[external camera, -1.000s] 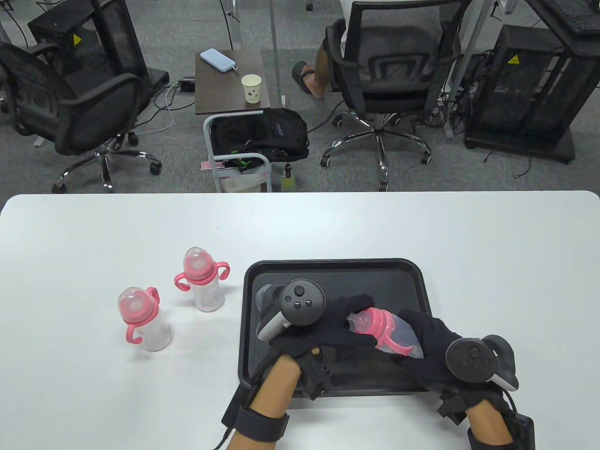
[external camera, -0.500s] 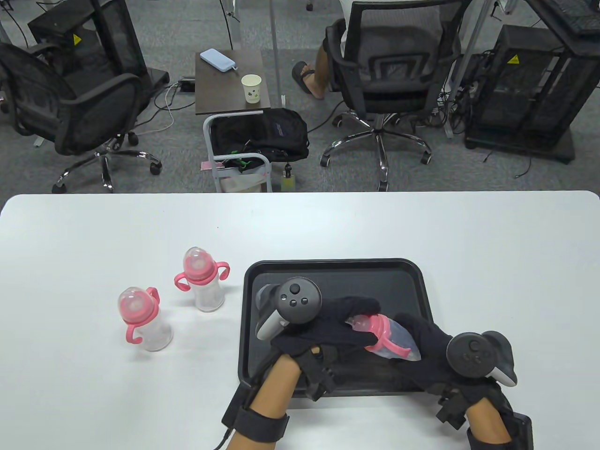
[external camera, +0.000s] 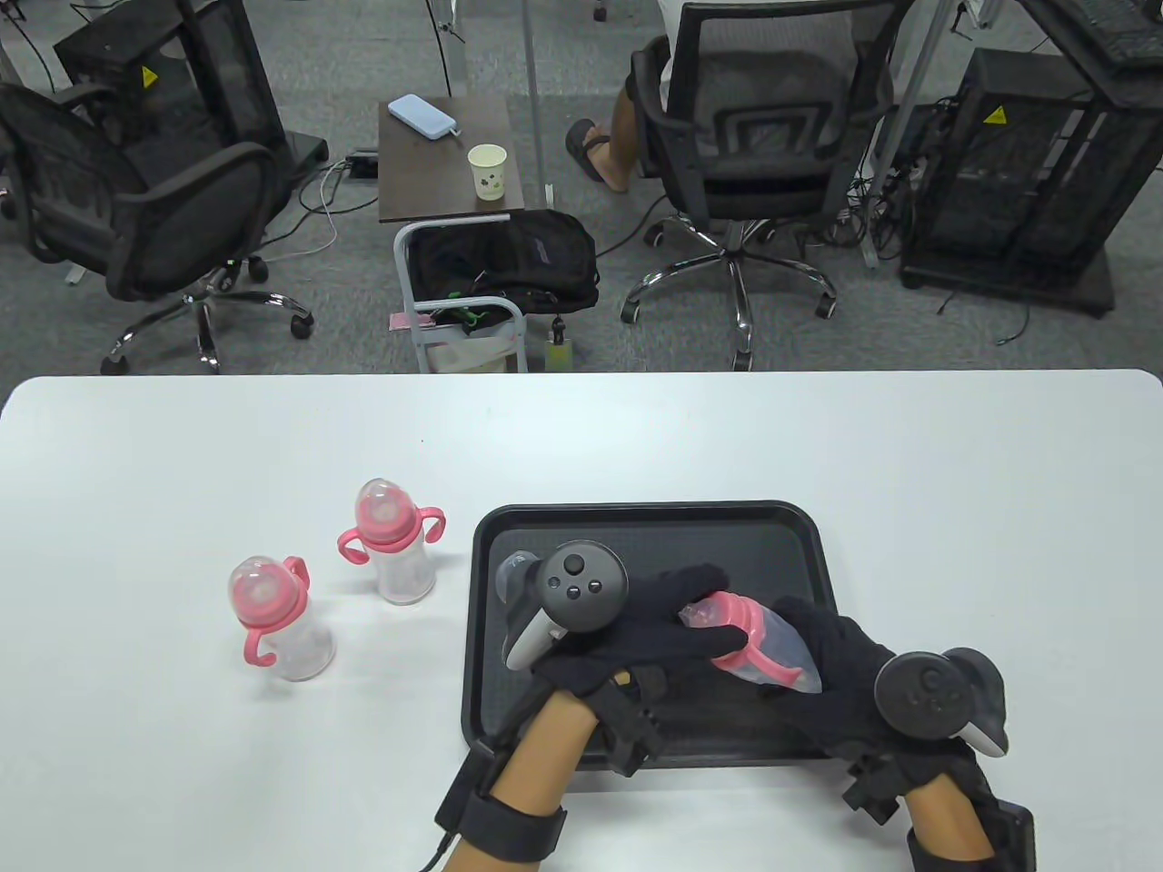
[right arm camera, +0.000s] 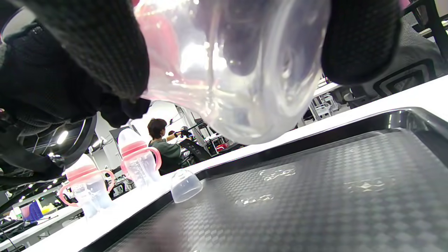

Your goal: Assemble baby bottles from components

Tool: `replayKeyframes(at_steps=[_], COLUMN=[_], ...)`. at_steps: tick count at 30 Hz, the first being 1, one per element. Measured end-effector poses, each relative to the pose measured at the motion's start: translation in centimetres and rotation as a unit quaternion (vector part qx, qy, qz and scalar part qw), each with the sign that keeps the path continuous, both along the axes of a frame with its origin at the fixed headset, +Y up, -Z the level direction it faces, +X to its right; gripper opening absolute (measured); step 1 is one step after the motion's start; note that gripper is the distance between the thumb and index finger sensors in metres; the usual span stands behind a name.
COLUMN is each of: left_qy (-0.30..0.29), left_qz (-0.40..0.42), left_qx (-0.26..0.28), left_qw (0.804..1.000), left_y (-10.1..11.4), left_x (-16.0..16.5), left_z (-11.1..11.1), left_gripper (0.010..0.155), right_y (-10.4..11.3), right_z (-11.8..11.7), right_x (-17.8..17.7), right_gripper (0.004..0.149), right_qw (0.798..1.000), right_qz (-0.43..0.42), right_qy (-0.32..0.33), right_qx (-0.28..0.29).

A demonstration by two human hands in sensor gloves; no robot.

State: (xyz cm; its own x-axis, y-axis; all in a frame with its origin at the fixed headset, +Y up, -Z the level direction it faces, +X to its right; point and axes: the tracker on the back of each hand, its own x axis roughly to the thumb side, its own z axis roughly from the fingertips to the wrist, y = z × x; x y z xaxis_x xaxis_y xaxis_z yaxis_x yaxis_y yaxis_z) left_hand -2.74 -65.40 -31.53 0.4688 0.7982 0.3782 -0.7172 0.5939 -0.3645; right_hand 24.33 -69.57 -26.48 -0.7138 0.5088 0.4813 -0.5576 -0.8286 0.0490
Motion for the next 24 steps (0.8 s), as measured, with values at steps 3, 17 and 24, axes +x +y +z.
replayKeyframes(at_steps=[3, 17, 24], left_qy=[-0.065, 0.008, -0.061], left_qz=[-0.003, -0.021, -0.03], left_qx=[-0.032, -0.046, -0.067], left_qw=[0.997, 0.999, 0.995], left_y=[0.23, 0.02, -0.04], left_x=[0.22, -0.25, 0.16], left_z=[-0.03, 0.14, -0.1], left_gripper=[0.076, 0.079, 0.079], right_y=[-0.15, 0.03, -0.18], right_z=[-0.05, 0.26, 0.13], right_x=[-0.02, -0.35, -0.43], right_gripper=[0.09, 0.09, 0.09], right_qw=[1.0, 1.0, 1.0], right_qz=[-0.003, 0.018, 0.027], right_qy=[0.007, -0.005, -0.002], right_qx=[-0.009, 0.018, 0.011])
